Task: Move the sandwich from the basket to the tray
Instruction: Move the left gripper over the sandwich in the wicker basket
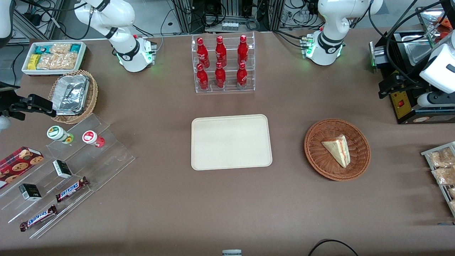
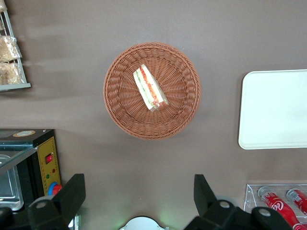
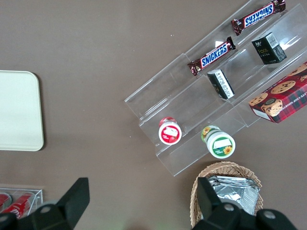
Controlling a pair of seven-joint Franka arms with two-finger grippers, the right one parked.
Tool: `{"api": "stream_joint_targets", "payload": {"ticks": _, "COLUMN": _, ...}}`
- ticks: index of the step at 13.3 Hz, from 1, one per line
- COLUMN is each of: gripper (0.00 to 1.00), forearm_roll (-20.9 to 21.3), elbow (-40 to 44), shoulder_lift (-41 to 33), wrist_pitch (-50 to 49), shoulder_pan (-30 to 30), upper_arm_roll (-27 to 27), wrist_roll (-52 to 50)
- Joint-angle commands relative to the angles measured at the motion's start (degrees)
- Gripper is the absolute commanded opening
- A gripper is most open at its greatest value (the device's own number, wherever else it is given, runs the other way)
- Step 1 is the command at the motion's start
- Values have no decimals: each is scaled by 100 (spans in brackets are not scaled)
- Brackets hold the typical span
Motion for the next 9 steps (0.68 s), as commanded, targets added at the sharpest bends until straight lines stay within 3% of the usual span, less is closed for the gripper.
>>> {"api": "stream_joint_targets", "payload": {"ticks": 1, "gripper": 100, "forearm_roll": 4, "elbow": 114, "shoulder_lift": 34, "wrist_pitch": -22, "shoulder_pan": -11, "upper_arm_roll": 34, "wrist_roll": 86}}
{"api": "stream_joint_targets", "payload": {"ticks": 5, "gripper": 100, "forearm_roll": 259, "elbow": -18, "shoulder_lift": 227, "wrist_pitch": 83, "shoulder_pan": -20, "upper_arm_roll": 25, "wrist_roll": -10}}
{"api": "stream_joint_targets", "payload": {"ticks": 9, "gripper": 100, "forearm_roll": 260, "elbow": -992, "shoulder_lift": 157, "wrist_pitch": 1048, "shoulder_pan": -20, "upper_arm_roll": 34, "wrist_roll": -316}}
